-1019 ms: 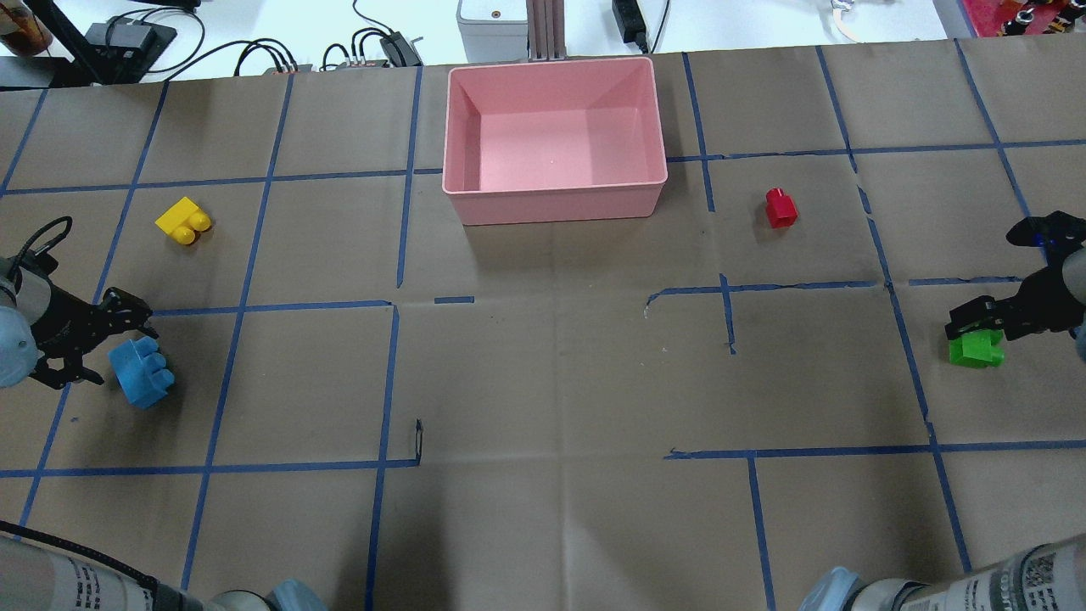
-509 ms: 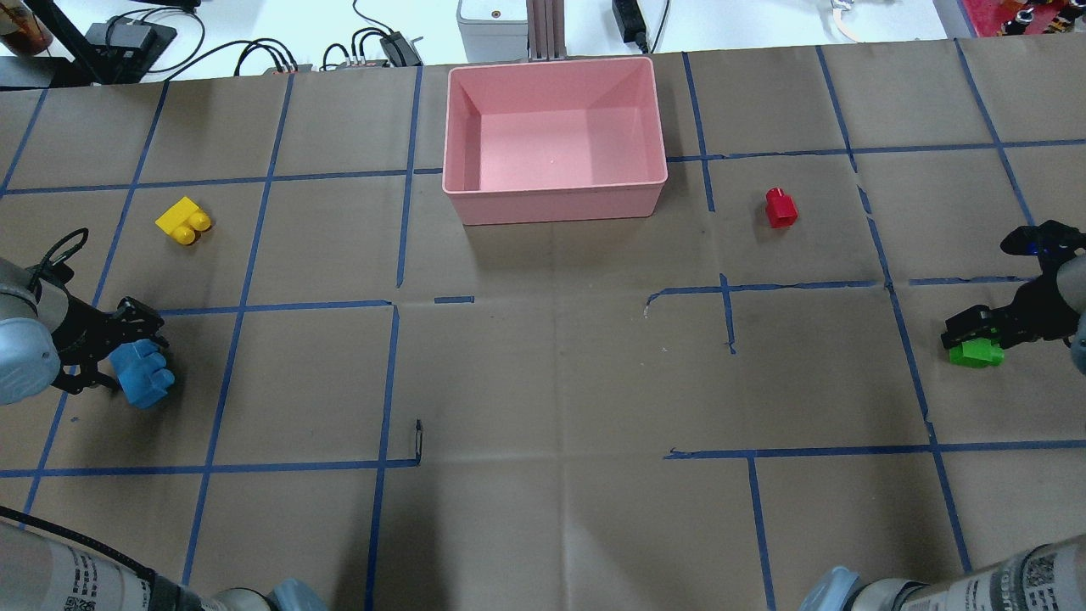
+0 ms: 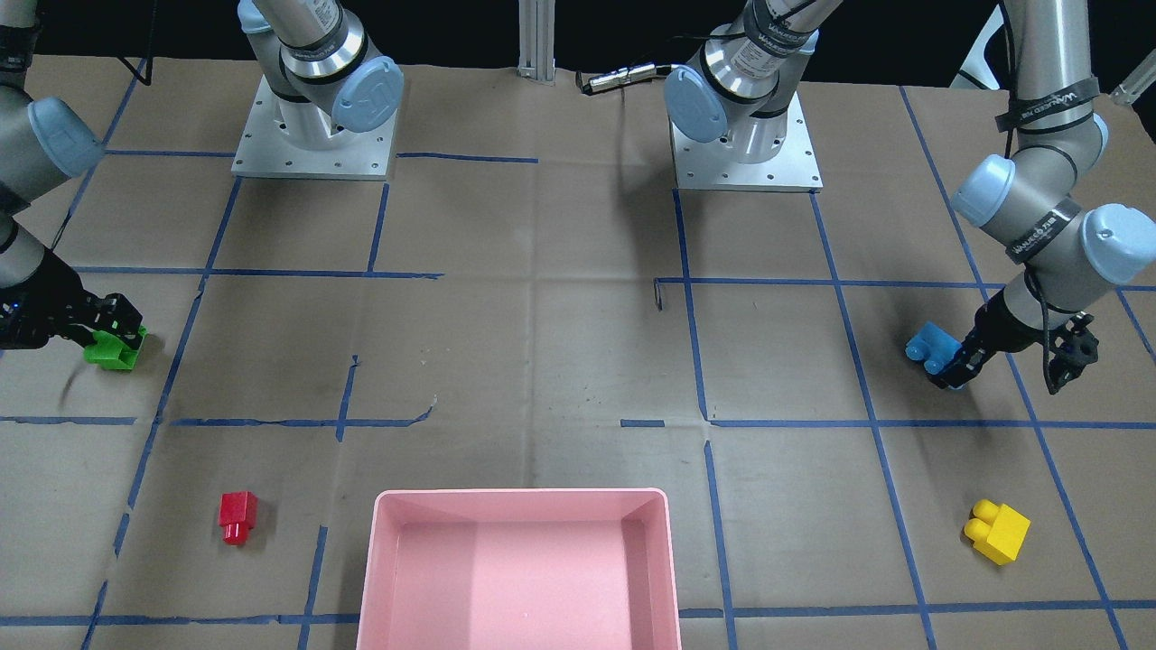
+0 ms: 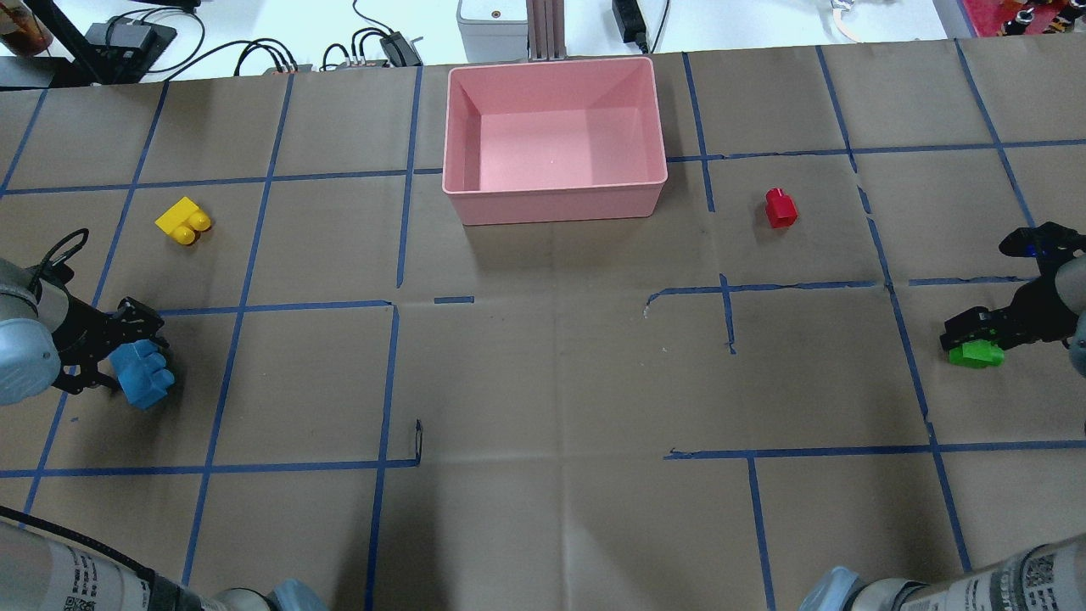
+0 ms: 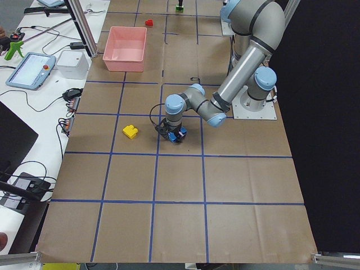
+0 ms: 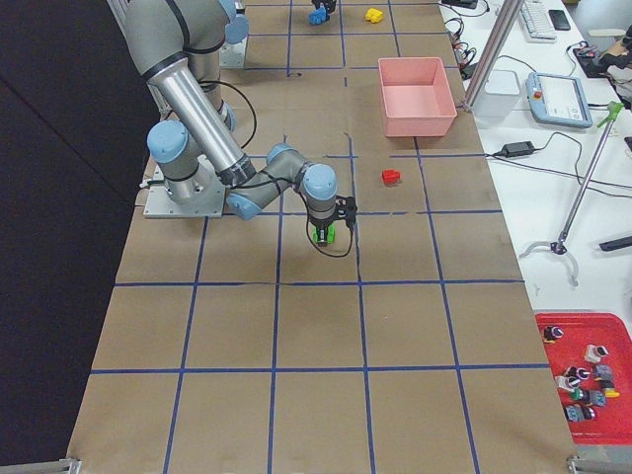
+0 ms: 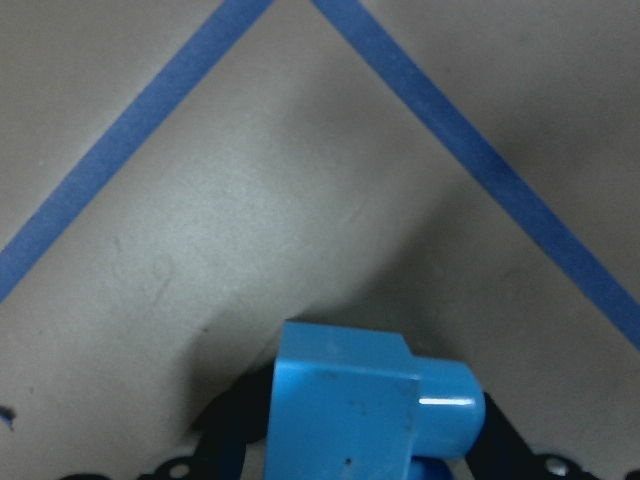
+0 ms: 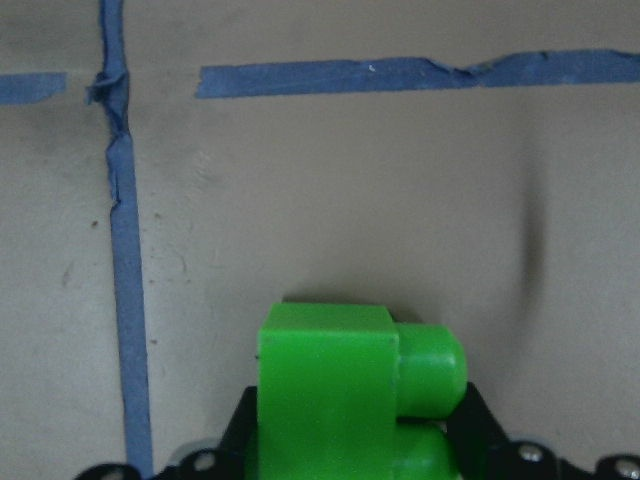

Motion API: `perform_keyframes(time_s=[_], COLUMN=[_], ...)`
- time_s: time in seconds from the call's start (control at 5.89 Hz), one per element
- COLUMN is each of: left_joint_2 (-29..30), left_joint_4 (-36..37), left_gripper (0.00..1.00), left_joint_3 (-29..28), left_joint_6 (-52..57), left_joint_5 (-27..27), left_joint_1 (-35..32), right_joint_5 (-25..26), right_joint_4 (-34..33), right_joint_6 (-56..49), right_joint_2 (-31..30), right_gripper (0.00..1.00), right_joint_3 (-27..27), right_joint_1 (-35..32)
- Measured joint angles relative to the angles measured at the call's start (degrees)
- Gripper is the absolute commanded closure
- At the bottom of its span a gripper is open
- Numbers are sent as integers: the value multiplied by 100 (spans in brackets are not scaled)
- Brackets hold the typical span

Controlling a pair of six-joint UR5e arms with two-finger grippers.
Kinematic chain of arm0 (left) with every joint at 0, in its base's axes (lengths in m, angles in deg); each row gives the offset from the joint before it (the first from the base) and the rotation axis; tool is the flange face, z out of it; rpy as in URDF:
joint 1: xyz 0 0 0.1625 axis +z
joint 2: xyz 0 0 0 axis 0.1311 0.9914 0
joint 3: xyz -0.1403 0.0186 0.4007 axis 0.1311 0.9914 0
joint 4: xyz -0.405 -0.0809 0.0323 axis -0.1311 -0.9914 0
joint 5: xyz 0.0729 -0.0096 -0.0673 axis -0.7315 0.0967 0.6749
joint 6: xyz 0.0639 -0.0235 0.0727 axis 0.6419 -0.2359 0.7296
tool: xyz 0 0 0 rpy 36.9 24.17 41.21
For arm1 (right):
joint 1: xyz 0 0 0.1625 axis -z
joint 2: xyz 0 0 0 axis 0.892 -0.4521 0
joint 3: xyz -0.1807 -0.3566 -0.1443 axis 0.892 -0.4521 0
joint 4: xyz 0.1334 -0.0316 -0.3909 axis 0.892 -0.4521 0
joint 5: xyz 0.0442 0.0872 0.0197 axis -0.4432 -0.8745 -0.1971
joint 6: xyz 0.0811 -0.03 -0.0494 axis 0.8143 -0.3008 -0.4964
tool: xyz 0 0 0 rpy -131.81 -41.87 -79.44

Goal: Put all blocks into box

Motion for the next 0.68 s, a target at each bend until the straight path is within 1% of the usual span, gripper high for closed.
perform_keyframes(time_s=[0.17,0.34,0.51,0.68], left_joint_2=[-35,-80,-144,-292], left_joint_4=[-28,-67,-123,-348], left_gripper=[75,85,90,94], left_joint_3=[-27,-57,-112,-292], left_joint_6=[3,30,79,144], left_joint_5=[5,10,20,32], left_joint_1=[0,-3,-13,-30], right_joint_5=[-21,-46,-200,-391], right_joint_4=[128,427,895,1312], right_joint_6=[14,6,-1,2], right_joint_2=[-141,-401,-716,-906], right_gripper=[94,95,95,95], right_joint_3=[-31,-193,-574,-1101], right_joint_1=[-4,-36,-264,-794])
